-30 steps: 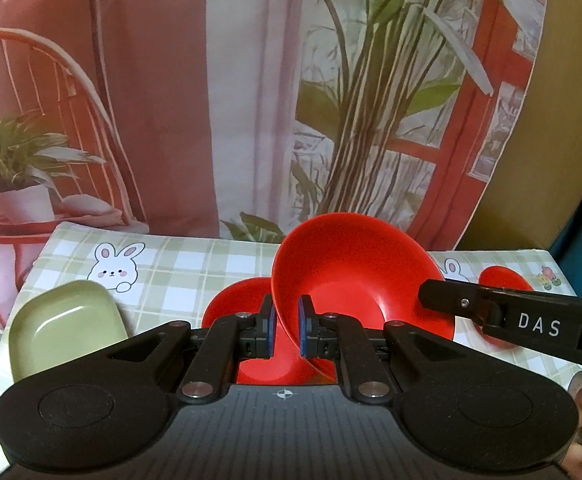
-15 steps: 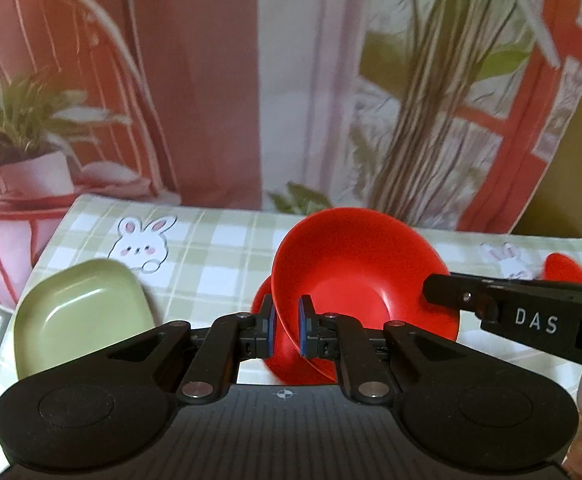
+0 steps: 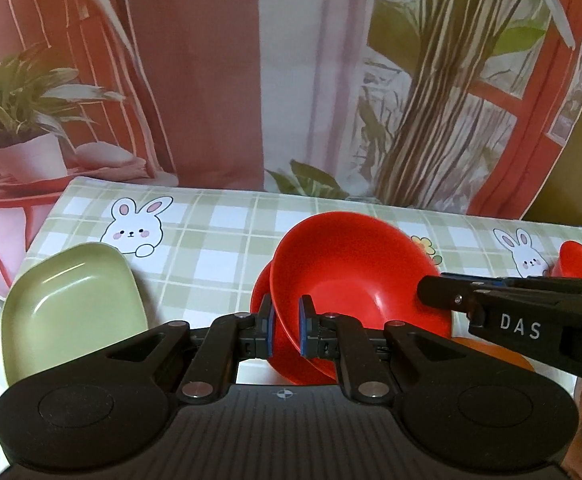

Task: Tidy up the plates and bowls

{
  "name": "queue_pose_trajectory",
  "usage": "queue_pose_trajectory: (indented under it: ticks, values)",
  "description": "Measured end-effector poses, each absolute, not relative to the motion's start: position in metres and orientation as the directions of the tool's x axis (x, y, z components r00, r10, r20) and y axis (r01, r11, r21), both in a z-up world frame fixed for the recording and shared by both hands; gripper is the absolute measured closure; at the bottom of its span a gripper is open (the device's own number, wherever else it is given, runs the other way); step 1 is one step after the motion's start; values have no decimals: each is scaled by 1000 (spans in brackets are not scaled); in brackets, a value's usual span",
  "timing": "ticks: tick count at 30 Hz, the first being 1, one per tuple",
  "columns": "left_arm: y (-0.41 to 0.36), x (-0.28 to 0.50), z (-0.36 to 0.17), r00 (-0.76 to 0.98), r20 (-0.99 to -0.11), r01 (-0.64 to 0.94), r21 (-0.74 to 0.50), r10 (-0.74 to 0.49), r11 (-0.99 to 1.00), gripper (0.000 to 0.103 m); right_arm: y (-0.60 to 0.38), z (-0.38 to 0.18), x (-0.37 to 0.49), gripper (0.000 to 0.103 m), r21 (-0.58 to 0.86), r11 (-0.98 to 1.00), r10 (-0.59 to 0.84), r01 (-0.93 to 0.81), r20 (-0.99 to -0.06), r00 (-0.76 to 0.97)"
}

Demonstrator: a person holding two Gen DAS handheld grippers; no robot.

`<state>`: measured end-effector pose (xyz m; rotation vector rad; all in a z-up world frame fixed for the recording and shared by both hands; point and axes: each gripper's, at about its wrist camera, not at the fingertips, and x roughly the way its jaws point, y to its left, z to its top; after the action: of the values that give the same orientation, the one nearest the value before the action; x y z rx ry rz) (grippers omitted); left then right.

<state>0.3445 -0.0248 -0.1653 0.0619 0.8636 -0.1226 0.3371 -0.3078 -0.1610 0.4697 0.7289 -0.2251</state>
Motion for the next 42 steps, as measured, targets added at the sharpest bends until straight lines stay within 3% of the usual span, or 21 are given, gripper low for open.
queue_pose_trajectory:
  ticks: [4,27,42]
  values:
    - [-25,344,-166,646,-761,110,26,-52,994,72,-310,-157,331,86,331,873,-46,360,-677,735]
    - [-70,284,-86,756,-653,123,83,-39,989,64,-338,-82,235,86,283,885,-169,369,-544,822]
    - [-107,252,-80,766,-638,139,44,-79,989,59,-370,-80,167,86,249,870,-246,426,-530,811]
